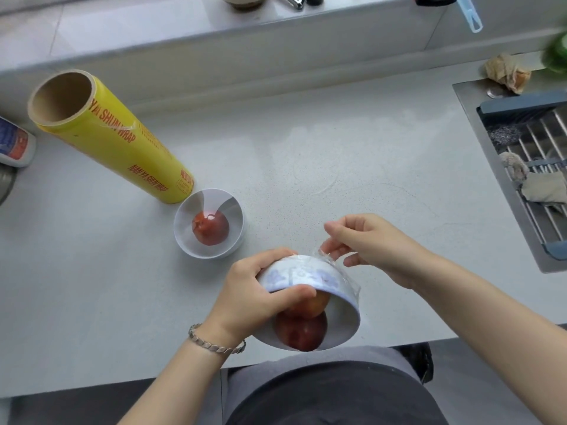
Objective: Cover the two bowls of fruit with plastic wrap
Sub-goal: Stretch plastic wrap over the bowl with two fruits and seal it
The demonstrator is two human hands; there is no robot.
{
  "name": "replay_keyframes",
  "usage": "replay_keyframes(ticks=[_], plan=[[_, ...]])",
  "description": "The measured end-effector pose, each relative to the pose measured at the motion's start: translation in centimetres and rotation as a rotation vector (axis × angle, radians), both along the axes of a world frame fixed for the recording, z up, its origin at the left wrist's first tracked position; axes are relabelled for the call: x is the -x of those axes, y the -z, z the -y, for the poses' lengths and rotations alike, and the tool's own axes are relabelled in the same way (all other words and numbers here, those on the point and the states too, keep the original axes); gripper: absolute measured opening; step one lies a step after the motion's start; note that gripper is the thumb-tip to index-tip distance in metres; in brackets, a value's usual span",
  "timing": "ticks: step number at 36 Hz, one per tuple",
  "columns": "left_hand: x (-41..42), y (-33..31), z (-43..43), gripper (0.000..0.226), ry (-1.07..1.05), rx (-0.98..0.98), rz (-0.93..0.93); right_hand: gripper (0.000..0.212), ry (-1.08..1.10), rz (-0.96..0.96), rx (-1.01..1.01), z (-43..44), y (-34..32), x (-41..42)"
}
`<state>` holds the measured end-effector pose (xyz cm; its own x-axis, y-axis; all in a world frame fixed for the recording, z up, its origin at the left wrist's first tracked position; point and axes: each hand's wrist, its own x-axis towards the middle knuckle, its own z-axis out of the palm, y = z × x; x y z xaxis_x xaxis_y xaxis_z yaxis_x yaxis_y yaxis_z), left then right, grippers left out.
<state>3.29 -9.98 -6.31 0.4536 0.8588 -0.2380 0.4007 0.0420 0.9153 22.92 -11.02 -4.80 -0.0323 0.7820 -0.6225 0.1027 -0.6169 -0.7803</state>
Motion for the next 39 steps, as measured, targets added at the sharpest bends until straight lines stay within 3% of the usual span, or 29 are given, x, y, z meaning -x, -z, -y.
replay_keyframes(ticks=[6, 11, 18, 28, 36, 39], plan=[[0.3, 0.3, 0.3, 0.046, -0.014, 0.009, -0.004, 0.041, -0.153, 0.102, 0.069, 0.3, -0.3, -0.2], [0.3, 0.3, 0.5, 0.044, -0.004, 0.009, -0.008, 0.023, -0.217, 0.098, 0.081, 0.6, -0.1, -0.2], [0.9, 0.2, 0.3, 0.048, -0.032, 0.005, 0.028, 0.021, 0.058, 0.091, -0.138, 0.8, 0.3, 0.6], [1.2, -0.5, 0.2, 0.058, -0.059, -0.095, 0.119, 0.018, 0.054, 0.014, -0.066, 0.4, 1.2, 2.3], [1.4, 0.0, 1.2, 0.053, -0.059, -0.006, 0.149, 0.011, -0.041, -0.143, 0.175, 1.0, 1.4, 1.3], [1.2, 0.2, 1.6, 0.053, -0.068, 0.022, 0.144, 0.007, -0.131, -0.018, 0.124, 0.9, 1.3, 0.7]])
